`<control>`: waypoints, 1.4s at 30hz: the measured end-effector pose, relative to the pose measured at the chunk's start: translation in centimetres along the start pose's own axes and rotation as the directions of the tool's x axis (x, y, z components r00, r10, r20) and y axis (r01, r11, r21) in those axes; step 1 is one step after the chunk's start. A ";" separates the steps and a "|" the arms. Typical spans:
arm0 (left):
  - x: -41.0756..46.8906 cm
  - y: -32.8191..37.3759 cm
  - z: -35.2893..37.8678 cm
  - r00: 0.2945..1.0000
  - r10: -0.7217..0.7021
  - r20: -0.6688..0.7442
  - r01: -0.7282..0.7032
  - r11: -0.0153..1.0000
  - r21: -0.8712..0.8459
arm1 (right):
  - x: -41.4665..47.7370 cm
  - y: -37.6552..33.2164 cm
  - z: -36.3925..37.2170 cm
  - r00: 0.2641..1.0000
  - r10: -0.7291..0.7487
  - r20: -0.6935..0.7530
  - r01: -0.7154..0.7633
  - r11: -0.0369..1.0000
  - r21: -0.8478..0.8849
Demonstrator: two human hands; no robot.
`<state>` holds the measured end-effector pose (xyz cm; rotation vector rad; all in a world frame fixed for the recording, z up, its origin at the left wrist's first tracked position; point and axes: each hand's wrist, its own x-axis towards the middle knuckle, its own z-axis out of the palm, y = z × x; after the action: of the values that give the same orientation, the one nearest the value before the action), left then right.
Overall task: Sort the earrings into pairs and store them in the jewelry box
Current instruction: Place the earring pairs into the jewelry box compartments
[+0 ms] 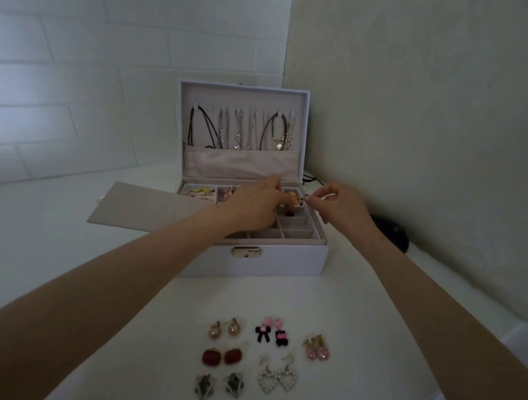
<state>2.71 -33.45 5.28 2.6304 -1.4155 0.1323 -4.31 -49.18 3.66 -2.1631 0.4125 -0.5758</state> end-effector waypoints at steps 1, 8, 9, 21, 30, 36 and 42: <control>0.0 0.0 -0.1 1.000 -0.001 -0.026 0.001 1.000 -0.002 | 0.0 0.0 0.0 1.000 -0.003 0.003 0.003 1.000 -0.010; -0.5 -0.6 -0.3 0.981 -0.045 -0.189 0.040 0.999 -0.029 | 0.4 0.1 0.6 0.996 -0.060 0.060 0.070 0.980 -0.184; -0.6 -0.7 -0.4 0.980 -0.048 -0.194 0.042 0.998 -0.036 | 0.4 0.1 0.6 0.995 -0.067 0.067 0.080 0.976 -0.204; -0.7 -0.3 0.4 0.996 0.037 -0.081 -0.032 0.997 0.072 | -1.3 -0.6 -0.4 0.979 -0.174 0.109 0.202 0.916 -0.346; -1.2 -0.5 -0.3 0.989 -0.004 -0.146 -0.001 0.999 -0.036 | -1.6 -1.1 -0.8 0.955 -0.213 0.206 0.284 0.859 -0.425; -2.1 -0.4 -0.5 0.993 0.022 -0.116 -0.027 0.998 -0.048 | -1.5 -1.3 -1.1 0.955 -0.166 0.246 0.268 0.839 -0.474; -6.0 0.1 -2.0 0.960 0.059 -0.272 -0.089 0.991 -0.098 | -4.7 -3.5 -1.6 0.937 -0.286 0.200 0.340 0.878 -0.337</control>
<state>-0.69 -28.22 6.34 2.3650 -1.3848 0.3931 -8.81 -45.88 6.12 -2.6436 0.0875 -0.5448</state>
